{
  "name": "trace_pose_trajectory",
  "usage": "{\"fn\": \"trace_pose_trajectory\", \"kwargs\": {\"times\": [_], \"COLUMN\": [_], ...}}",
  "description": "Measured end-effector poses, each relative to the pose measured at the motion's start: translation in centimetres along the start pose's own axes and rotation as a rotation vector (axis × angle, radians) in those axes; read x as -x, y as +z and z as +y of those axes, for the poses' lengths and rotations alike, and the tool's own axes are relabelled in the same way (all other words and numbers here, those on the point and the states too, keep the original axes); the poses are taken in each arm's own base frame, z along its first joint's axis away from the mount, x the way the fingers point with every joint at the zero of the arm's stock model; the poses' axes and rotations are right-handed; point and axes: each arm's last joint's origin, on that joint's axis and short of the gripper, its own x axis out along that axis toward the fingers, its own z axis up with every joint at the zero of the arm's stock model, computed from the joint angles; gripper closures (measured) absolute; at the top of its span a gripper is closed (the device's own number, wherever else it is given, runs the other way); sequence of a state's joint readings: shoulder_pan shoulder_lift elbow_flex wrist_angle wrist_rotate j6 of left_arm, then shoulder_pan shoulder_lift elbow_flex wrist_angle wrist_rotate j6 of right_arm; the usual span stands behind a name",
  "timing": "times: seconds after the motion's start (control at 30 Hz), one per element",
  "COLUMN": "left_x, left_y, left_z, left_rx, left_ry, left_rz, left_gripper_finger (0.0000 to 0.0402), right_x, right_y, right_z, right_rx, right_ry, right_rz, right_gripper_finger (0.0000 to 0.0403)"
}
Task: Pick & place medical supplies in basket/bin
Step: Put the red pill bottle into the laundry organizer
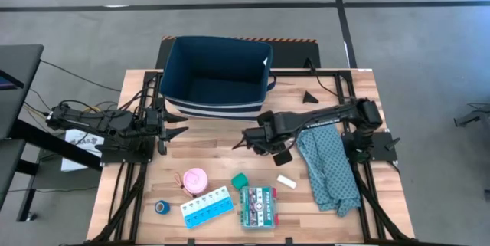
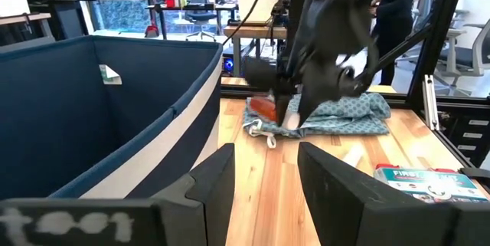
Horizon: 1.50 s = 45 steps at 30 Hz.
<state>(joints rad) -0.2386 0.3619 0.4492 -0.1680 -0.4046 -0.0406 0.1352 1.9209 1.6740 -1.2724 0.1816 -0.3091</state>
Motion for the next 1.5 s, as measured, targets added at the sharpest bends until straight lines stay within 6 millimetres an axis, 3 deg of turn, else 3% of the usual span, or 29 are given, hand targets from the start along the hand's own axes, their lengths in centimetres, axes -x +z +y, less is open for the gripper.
{"fn": "trace_pose_trajectory", "kwargs": {"times": [0.23, 0.47, 0.67, 0.87, 1.0, 1.13, 1.37, 1.5], "left_x": [0.0, 0.0, 0.0, 0.0, 0.0, 0.0, 0.0, 0.0], "left_y": [0.0, -0.1, -0.1, -0.1, -0.1, -0.1, -0.1, 0.0], "left_z": [0.0, 0.0, 0.0, 0.0, 0.0, 0.0, 0.0, 0.0], "left_rx": [0.009, 0.031, 0.032, 0.033, 0.033, 0.033, 0.033, 0.037], "left_ry": [-0.001, -0.003, -0.002, -0.002, -0.002, -0.002, -0.001, 0.000], "left_rz": [0.002, 0.009, 0.008, 0.005, 0.005, 0.006, 0.005, -0.004], "left_gripper_finger": [0.0266, 0.0266, 0.0266, 0.0266, 0.0266, 0.0266, 0.0266, 0.0266], "right_x": [5.4, 10.9, 15.5, 19.2, 19.2, 18.6, 16.2, 13.2], "right_y": [0.5, 0.1, -0.8, -1.0, -1.8, -3.7, -5.6, -5.2], "right_z": [0.2, -1.4, -4.0, -8.9, -12.5, -15.9, -21.3, -23.7], "right_rx": [0.012, -0.036, -0.072, -0.100, -0.111, -0.179, -0.317, -0.315], "right_ry": [-0.144, -0.373, -0.607, -0.813, -0.849, -0.764, -0.583, -0.503], "right_rz": [-0.035, -0.128, -0.221, -0.448, -0.517, -0.627, -0.820, -0.843], "right_gripper_finger": [0.0273, 0.0262, 0.0274, 0.0264, 0.0263, 0.0274, 0.0270, 0.0271]}}
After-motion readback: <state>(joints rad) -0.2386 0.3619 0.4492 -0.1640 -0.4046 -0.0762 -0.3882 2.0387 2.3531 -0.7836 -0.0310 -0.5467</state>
